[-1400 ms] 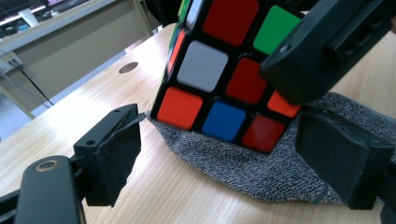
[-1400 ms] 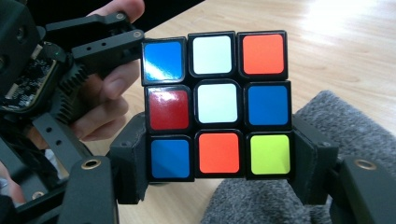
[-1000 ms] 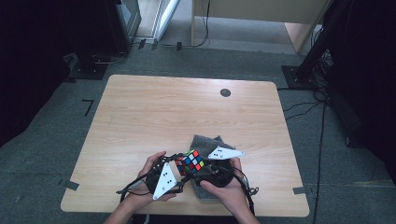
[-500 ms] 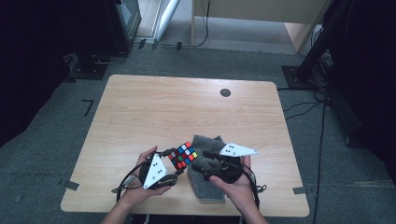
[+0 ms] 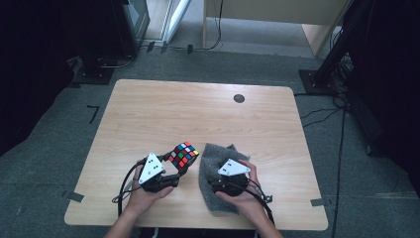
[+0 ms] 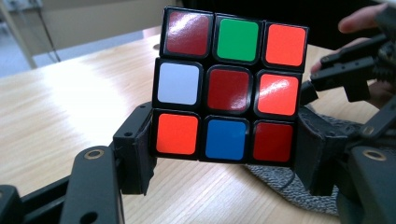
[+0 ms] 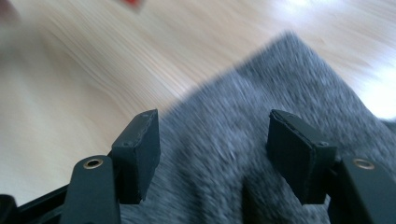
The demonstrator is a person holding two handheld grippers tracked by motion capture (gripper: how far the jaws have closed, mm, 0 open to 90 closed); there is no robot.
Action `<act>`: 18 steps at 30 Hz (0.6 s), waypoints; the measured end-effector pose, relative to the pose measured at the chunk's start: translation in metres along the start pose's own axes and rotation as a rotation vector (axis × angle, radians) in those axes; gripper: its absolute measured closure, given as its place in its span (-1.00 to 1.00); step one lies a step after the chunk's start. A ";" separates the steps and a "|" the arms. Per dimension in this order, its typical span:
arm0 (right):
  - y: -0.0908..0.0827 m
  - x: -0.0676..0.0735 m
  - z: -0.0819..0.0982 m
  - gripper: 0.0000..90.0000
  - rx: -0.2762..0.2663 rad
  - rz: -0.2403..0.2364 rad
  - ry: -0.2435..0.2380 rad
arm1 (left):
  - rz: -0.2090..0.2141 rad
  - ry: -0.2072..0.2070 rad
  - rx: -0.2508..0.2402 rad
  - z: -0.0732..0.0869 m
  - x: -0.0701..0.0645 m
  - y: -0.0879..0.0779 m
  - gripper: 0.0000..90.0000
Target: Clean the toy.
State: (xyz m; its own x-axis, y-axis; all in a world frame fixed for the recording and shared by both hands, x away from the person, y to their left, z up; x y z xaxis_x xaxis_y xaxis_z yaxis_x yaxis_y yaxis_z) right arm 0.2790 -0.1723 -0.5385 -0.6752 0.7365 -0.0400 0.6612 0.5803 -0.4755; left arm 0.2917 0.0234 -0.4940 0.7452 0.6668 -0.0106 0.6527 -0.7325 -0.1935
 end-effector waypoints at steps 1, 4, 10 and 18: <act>0.002 -0.002 0.003 -0.21 0.016 0.020 -0.014 | 0.005 -0.021 -0.006 0.000 0.002 0.000 -0.24; 0.005 -0.008 0.012 -0.21 0.046 0.024 0.007 | 0.016 -0.078 -0.043 -0.001 0.008 -0.003 -0.24; 0.009 -0.015 0.021 -0.13 0.040 -0.043 0.084 | -0.011 -0.112 -0.044 0.001 0.019 -0.002 -0.24; 0.009 -0.014 0.021 -0.15 0.046 -0.028 0.085 | 0.054 -0.050 0.080 0.009 -0.001 0.010 -0.23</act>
Point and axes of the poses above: each handheld gripper's, and its own axes: y roughly forward along the jaws, z roughly out of its underside, x roughly to its left, the point moved 6 cm from there along y, roughly forward along the jaws, and after that the axes turned 9 degrees about -x, right-handed, at the moved point
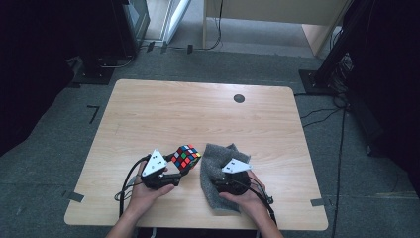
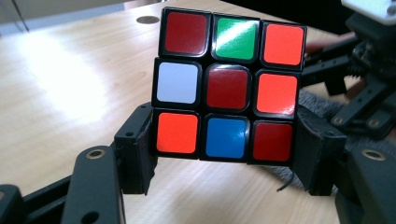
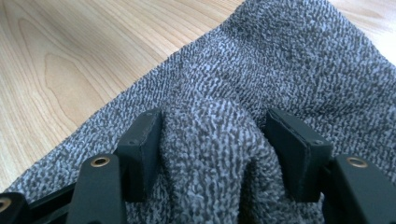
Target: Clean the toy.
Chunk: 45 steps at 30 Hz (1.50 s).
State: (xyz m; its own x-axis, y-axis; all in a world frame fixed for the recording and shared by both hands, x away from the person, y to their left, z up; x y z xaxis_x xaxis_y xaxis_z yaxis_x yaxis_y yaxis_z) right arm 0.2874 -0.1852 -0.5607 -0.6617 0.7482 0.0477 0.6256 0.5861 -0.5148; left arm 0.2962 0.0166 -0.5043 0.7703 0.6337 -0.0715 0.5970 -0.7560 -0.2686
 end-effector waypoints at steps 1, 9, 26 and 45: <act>0.000 0.000 0.000 -0.15 0.000 0.002 0.004 | -0.002 -0.008 -0.005 0.000 -0.001 0.000 -0.23; -0.002 -0.002 -0.001 0.20 0.000 0.090 0.055 | -0.012 -0.045 -0.034 -0.014 0.003 -0.009 -0.23; -0.025 0.003 -0.005 0.73 -0.033 0.088 0.052 | 0.103 -0.099 -0.033 -0.009 -0.012 0.001 -0.23; -0.071 0.077 -0.088 0.66 -0.281 -0.108 -0.122 | 0.051 0.162 0.108 0.003 -0.050 0.010 -0.23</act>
Point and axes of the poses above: each handheld gripper's, and its own axes: y roughly forward along the jaws, z roughly out of its underside, x roughly to its left, the point moved 6 cm from there along y, roughly forward along the jaws, and after that the axes turned 9 degrees about -x, right-handed, at the moved point
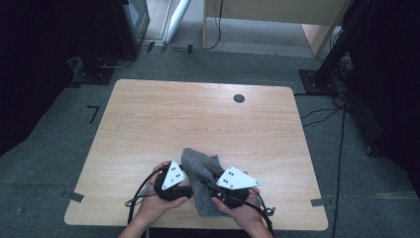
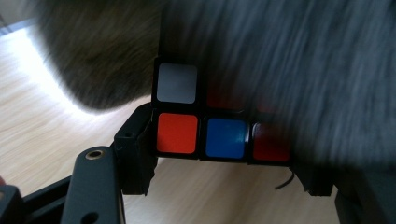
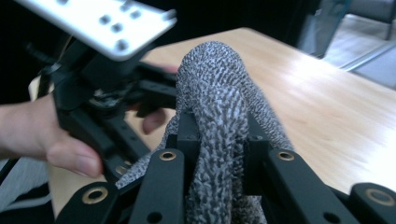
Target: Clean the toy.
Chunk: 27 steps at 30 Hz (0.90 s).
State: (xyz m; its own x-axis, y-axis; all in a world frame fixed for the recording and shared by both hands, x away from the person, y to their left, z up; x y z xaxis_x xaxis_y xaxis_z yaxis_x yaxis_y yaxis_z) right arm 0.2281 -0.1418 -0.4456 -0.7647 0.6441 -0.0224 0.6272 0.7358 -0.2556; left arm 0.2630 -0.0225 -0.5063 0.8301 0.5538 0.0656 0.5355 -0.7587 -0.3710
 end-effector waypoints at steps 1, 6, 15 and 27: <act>0.004 0.003 0.004 0.64 0.017 -0.010 -0.023 | -0.009 0.016 -0.001 0.000 -0.002 0.000 -0.23; 0.005 -0.011 0.012 0.67 0.046 0.091 -0.035 | -0.019 0.075 0.013 0.000 -0.006 -0.001 -0.23; 0.006 0.002 0.009 0.67 0.054 0.083 -0.141 | -0.028 0.078 -0.016 -0.001 -0.006 -0.001 -0.23; -0.022 -0.039 -0.003 0.66 -0.108 0.065 0.137 | 0.076 0.050 -0.192 -0.012 -0.007 -0.016 -0.23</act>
Point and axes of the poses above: each handheld gripper's, and its own axes: y roughly forward along the jaws, z roughly out of its underside, x roughly to its left, the point moved 6 cm from there along y, roughly forward along the jaws, and after that the axes turned 9 degrees about -x, right-handed, at the moved point
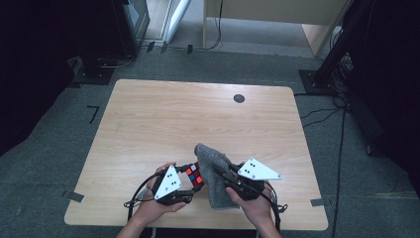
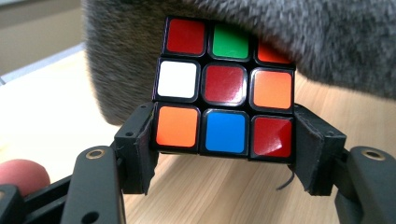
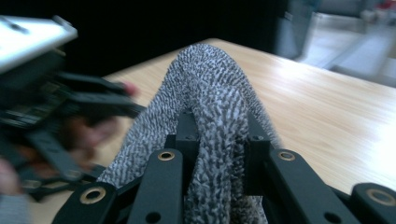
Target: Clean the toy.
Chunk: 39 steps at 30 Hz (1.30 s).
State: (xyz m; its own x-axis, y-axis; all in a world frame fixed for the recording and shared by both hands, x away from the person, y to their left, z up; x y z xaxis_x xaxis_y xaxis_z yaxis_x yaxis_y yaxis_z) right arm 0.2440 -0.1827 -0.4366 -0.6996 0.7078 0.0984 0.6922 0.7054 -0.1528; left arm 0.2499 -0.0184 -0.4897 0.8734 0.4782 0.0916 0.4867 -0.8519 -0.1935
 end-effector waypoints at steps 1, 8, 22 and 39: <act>0.001 0.002 0.001 0.66 0.007 -0.006 -0.004 | 0.009 -0.002 -0.022 -0.002 0.000 -0.002 -0.23; 0.008 -0.017 0.022 0.66 0.139 0.106 0.000 | 0.001 -0.065 -0.096 -0.010 0.009 -0.013 -0.23; 0.004 -0.004 0.010 0.63 0.053 0.016 0.013 | 0.035 -0.099 -0.114 -0.011 0.006 -0.013 -0.23; 0.012 -0.011 0.029 0.63 0.079 0.070 0.095 | 0.050 -0.261 -0.242 -0.022 0.021 -0.026 -0.23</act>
State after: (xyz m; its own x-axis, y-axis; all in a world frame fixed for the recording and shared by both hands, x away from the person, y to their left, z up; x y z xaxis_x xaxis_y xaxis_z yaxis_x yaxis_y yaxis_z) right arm 0.2551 -0.1830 -0.4681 -0.6275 0.7582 0.1773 0.7198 0.6516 -0.2392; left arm 0.2562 0.0094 -0.4613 0.8784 0.4461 -0.1712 0.4598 -0.8867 0.0486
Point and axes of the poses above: each handheld gripper's, and its own axes: y roughly forward along the jaws, z roughly out of its underside, x roughly to its left, the point moved 6 cm from there along y, roughly forward along the jaws, and after that the axes turned 9 degrees about -x, right-handed, at the moved point
